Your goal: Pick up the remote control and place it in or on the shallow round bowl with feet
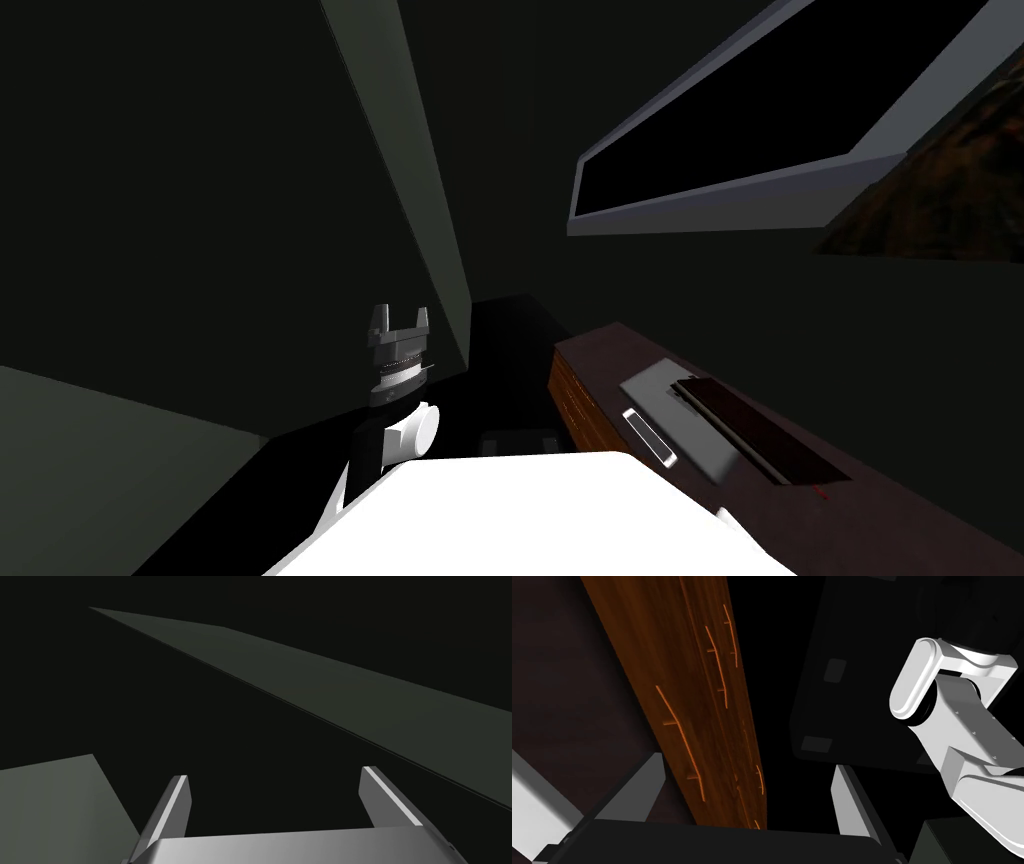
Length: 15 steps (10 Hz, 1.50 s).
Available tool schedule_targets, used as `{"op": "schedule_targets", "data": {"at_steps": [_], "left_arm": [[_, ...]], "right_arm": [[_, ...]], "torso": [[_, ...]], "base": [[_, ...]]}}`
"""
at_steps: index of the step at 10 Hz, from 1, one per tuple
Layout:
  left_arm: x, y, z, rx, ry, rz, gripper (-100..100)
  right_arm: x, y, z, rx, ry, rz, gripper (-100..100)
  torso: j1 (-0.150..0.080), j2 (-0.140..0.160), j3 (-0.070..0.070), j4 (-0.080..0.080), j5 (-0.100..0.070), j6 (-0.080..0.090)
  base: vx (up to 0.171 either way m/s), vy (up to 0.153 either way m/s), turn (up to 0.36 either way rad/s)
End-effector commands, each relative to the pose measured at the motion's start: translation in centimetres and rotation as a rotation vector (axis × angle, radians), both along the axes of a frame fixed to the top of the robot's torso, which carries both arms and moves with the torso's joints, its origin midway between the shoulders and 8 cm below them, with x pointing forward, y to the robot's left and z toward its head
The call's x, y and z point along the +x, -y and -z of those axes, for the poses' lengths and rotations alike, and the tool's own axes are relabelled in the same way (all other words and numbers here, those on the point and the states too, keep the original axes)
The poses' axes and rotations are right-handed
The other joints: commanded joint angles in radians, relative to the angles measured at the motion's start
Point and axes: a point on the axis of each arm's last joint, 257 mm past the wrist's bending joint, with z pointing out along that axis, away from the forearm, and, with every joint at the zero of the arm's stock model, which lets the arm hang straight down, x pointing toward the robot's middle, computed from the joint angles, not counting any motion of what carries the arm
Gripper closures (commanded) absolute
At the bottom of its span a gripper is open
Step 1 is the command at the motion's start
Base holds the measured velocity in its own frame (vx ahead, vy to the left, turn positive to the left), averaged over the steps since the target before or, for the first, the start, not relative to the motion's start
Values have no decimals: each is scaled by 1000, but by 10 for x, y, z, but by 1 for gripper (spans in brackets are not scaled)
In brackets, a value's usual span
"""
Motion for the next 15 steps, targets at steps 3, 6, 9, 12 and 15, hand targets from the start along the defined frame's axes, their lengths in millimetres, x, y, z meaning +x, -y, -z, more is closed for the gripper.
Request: {"op": "schedule_targets", "data": {"at_steps": [3,6,9,12,15], "left_arm": [[0,0,0,0,0,0,0],[0,0,0,0,0,0,0],[0,0,0,0,0,0,0],[0,0,0,0,0,0,0],[0,0,0,0,0,0,0]], "right_arm": [[-33,54,-17,-102,-92,-84,-100],[-18,48,-9,-94,-75,-95,-100],[-22,46,-2,-103,-78,-86,-100],[-23,34,12,-105,-76,-74,-100],[-24,34,9,-101,-76,-75,100]], "torso": [[-2,-2,-1,0,-1,0],[-8,-1,-1,0,-2,0],[3,1,1,0,0,1],[3,4,2,1,0,1],[4,3,2,1,1,1]], "base": [[75,-112,205],[61,-191,69],[11,-41,28],[-29,-35,54],[-4,-5,3]]}}
